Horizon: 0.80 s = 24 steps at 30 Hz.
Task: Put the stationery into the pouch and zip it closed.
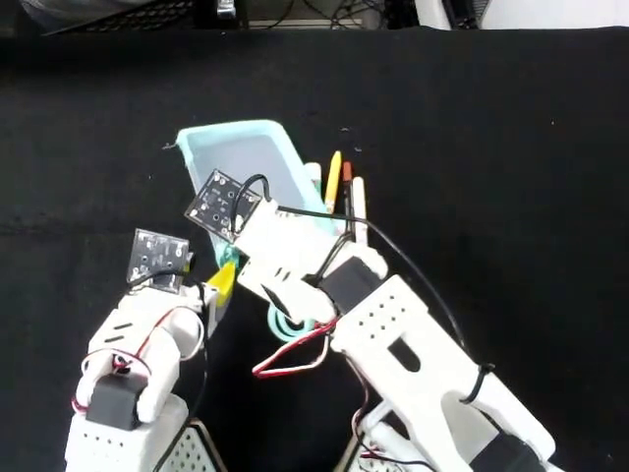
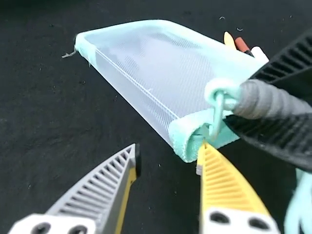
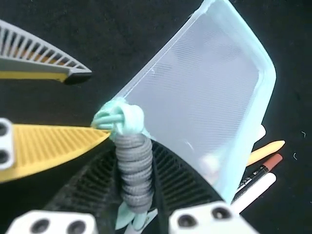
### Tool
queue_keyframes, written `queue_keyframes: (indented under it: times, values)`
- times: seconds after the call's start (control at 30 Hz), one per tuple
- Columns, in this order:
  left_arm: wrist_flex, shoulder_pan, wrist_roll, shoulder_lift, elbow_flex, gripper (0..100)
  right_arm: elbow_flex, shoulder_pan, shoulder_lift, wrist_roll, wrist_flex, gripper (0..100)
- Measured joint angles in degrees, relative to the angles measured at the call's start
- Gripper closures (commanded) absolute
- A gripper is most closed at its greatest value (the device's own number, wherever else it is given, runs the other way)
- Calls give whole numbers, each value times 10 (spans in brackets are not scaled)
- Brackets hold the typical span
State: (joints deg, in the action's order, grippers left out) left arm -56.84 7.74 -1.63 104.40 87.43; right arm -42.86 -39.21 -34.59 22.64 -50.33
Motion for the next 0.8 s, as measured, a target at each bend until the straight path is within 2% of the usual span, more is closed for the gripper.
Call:
queue_keyframes:
  times: [0.43, 0.8]
  values:
    - [35, -35, 0, -2, 9, 786, 0, 0, 0, 0, -7, 986]
    - [28, -35, 0, -2, 6, 797, 0, 0, 0, 0, -8, 986]
